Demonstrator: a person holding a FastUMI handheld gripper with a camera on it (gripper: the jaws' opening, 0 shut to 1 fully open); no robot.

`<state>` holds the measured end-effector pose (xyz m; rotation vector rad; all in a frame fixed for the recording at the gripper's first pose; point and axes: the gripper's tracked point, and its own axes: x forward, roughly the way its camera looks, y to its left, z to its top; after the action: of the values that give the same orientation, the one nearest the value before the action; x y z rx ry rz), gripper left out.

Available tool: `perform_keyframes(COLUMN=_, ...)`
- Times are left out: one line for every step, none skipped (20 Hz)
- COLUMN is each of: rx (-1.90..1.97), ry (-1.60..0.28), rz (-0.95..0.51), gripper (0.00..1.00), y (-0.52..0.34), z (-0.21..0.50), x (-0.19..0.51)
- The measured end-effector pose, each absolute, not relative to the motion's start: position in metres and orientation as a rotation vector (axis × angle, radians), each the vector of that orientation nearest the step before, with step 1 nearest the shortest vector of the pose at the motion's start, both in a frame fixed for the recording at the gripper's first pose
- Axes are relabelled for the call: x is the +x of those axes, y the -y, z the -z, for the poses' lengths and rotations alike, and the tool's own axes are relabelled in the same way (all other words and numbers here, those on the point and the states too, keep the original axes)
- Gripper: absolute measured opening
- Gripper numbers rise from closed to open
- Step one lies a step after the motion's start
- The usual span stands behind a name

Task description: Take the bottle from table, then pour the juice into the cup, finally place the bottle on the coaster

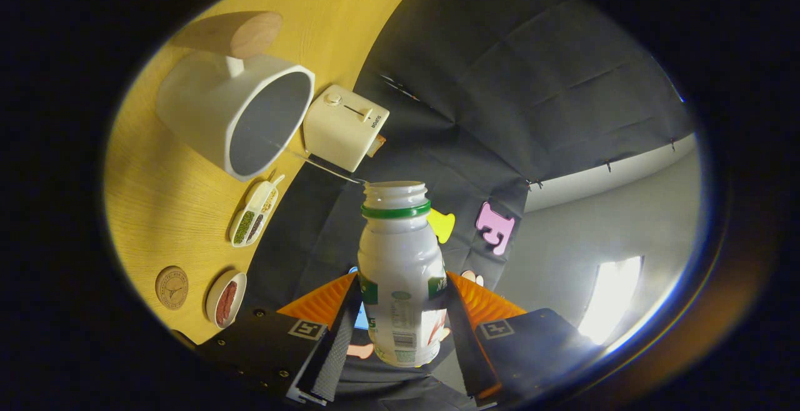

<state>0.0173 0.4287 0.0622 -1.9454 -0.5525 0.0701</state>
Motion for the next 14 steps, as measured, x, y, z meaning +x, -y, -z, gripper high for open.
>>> perform_keyframes(rx=-1.955, ry=0.56, rz=-0.072, gripper=0.74, y=-0.431, z=-0.062, x=0.017)
perform_keyframes(rx=-1.968, ry=0.569, rz=-0.074, gripper=0.74, y=-0.432, z=-0.062, x=0.017)
perform_keyframes(rx=-1.98, ry=0.579, rz=-0.073, gripper=0.74, y=-0.435, z=-0.062, x=0.016)
perform_keyframes(rx=-1.989, ry=0.587, rz=-0.073, gripper=0.74, y=-0.436, z=-0.062, x=0.016)
perform_keyframes(rx=-1.998, ry=0.597, rz=-0.073, gripper=0.74, y=-0.437, z=-0.061, x=0.014)
perform_keyframes(rx=-2.009, ry=0.607, rz=-0.071, gripper=0.73, y=-0.437, z=-0.06, x=0.013)
perform_keyframes(rx=-2.017, ry=0.613, rz=-0.073, gripper=0.74, y=-0.437, z=-0.058, x=0.011)
perform_keyframes(rx=-2.025, ry=0.617, rz=-0.076, gripper=0.73, y=-0.438, z=-0.056, x=0.011)
perform_keyframes(rx=-2.031, ry=0.622, rz=-0.076, gripper=0.74, y=-0.439, z=-0.055, x=0.012)
perform_keyframes(rx=-2.039, ry=0.627, rz=-0.077, gripper=0.74, y=-0.44, z=-0.055, x=0.013)
perform_keyframes(rx=-2.046, ry=0.633, rz=-0.08, gripper=0.74, y=-0.441, z=-0.054, x=0.013)
perform_keyframes(rx=-2.052, ry=0.637, rz=-0.083, gripper=0.74, y=-0.442, z=-0.053, x=0.012)
perform_keyframes(rx=-2.058, ry=0.641, rz=-0.085, gripper=0.74, y=-0.442, z=-0.054, x=0.011)
perform_keyframes(rx=-2.064, ry=0.645, rz=-0.084, gripper=0.73, y=-0.443, z=-0.053, x=0.01)
